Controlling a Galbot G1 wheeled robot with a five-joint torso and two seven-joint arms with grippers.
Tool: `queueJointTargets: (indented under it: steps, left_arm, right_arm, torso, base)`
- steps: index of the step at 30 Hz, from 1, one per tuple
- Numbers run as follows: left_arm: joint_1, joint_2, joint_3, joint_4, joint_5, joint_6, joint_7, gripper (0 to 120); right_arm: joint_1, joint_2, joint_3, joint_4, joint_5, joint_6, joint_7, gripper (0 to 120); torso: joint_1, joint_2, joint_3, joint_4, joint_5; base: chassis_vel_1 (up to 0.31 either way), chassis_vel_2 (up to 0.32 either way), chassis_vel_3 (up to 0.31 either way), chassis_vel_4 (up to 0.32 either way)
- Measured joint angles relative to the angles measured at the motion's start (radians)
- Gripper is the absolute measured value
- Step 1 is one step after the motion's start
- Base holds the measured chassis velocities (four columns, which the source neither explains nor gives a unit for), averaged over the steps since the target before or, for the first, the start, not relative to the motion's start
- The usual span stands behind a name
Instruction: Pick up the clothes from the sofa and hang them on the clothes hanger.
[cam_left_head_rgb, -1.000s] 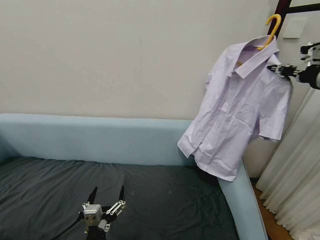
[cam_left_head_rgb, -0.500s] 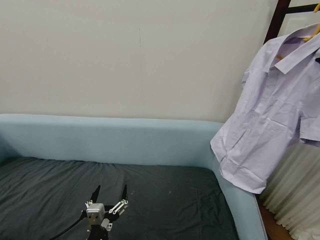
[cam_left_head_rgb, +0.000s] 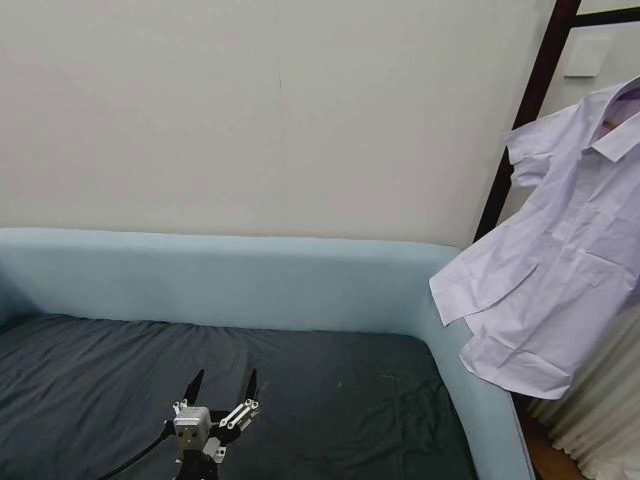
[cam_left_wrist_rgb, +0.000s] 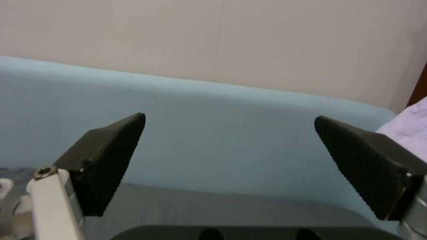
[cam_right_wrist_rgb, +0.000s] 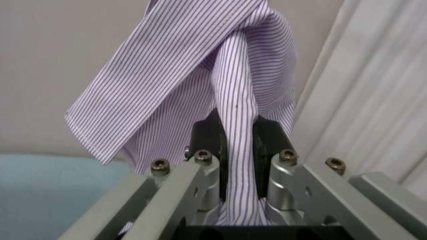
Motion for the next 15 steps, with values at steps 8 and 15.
queueJointTargets:
  steps: [8, 15]
  left_arm:
    - [0.000, 0.000, 0.000, 0.000, -0.001, 0.000, 0.001, 100]
    - [0.000, 0.000, 0.000, 0.000, -0.001, 0.000, 0.001, 100]
  right_arm:
    - [0.189, 0.142, -0.170, -0.155, -0.227, 0.022, -0.125, 8]
    - [0.329, 0.198, -0.286, -0.225, -0.269, 0.014, -0.132, 8]
  torso:
    - [0.000, 0.000, 0.000, 0.0003, 0.0001]
    - [0.000, 0.000, 0.000, -0.0005, -0.0002]
  base:
    - [0.000, 0.000, 0.000, 0.000]
    - [0.000, 0.000, 0.000, 0.000]
